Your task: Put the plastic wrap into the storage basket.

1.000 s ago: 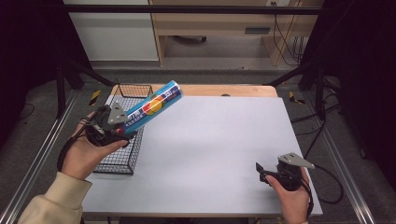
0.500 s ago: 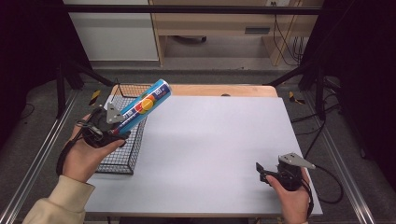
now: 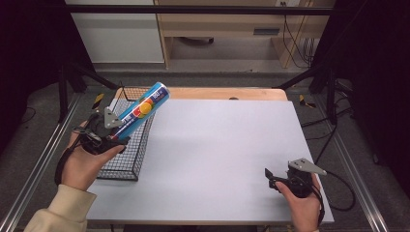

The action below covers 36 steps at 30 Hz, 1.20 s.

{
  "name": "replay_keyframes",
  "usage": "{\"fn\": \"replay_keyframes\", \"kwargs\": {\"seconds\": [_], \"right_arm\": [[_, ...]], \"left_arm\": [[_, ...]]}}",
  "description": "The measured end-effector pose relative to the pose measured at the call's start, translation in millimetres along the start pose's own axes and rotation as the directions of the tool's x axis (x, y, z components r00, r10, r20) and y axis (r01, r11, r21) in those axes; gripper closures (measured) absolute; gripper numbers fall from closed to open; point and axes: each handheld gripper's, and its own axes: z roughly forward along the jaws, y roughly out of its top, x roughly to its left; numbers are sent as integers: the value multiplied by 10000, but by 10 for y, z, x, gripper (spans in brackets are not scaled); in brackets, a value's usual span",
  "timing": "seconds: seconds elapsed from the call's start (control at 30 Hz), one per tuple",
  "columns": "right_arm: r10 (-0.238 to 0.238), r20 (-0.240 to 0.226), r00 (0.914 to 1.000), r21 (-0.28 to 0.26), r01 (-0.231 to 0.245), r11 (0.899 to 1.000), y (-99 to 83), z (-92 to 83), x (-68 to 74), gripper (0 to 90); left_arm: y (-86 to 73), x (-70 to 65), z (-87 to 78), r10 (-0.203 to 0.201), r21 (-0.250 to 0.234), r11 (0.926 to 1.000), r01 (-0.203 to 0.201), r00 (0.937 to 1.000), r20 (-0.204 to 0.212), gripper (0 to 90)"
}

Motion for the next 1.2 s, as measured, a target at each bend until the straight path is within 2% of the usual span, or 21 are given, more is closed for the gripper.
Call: {"fn": "replay_keyframes", "kwargs": {"seconds": [0.37, 0.67, 1.2], "right_arm": [[23, 43, 10000, 36, -24, 10000, -2, -2, -5, 104], [10, 61, 10000, 24, -11, 10000, -3, 1, -3, 106], [4, 49, 10000, 17, -4, 10000, -3, 1, -2, 107]], "left_arm": [[-61, 19, 38, -151, 304, 9994, 158, 9996, -243, 319], [-158, 41, 93, -495, 662, 9965, 517, 9982, -348, 319], [-164, 72, 140, -663, 844, 9940, 695, 9970, -399, 319]]}}
